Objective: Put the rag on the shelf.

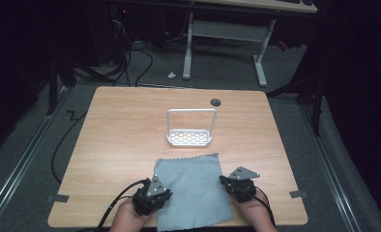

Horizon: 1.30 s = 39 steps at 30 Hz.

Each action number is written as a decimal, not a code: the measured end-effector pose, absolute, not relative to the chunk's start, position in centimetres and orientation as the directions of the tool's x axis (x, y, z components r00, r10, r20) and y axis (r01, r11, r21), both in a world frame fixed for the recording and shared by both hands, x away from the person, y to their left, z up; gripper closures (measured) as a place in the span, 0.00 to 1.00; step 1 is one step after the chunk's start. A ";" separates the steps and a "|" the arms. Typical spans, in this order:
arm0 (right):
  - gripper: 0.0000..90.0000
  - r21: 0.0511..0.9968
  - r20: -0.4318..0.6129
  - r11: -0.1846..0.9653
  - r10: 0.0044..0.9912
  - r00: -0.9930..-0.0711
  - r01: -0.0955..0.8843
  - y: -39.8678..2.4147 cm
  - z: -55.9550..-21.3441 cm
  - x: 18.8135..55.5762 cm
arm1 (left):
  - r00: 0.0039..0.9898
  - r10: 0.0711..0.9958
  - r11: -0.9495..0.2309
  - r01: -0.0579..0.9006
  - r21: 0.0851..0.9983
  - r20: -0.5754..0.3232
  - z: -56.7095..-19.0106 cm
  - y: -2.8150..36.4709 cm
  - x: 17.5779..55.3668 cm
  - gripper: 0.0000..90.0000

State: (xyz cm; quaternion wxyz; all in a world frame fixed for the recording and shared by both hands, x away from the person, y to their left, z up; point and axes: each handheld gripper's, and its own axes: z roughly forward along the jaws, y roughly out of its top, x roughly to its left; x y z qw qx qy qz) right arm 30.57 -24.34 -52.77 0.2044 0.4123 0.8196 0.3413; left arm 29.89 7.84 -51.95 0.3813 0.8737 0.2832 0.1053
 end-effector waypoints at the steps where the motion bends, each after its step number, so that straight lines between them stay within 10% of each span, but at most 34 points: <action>1: 0.98 0.733 -0.060 0.430 0.813 -0.579 0.527 -24.3 -52.7 30.6 | 0.805 0.593 -0.538 0.419 0.731 -0.025 -52.0 8.0 30.3 0.91; 39: 0.91 0.731 -0.035 0.451 0.773 -0.633 0.511 -23.9 -52.3 27.2 | 0.718 0.693 -0.434 0.490 0.756 -0.067 -52.5 10.3 32.1 0.81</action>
